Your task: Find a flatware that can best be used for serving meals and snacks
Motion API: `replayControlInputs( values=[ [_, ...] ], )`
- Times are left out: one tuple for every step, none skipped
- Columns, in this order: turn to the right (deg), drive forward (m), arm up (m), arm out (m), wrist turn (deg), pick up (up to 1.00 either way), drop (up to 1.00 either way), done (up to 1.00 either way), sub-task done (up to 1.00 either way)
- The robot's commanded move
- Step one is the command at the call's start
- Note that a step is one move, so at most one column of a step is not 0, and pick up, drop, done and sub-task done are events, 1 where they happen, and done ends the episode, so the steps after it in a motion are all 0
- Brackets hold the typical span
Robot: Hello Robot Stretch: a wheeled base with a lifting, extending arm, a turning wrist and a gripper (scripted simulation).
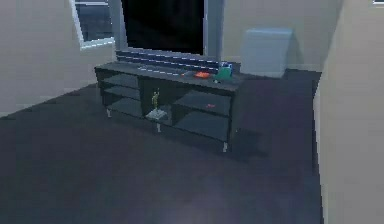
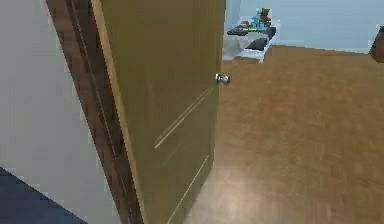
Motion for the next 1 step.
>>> replayControlInputs(
  values=[
    [-45.0, 0.00, 0.00, 0.00, 0.0, 0.00, 0.00, 0.00, 0.00]
  ],
)
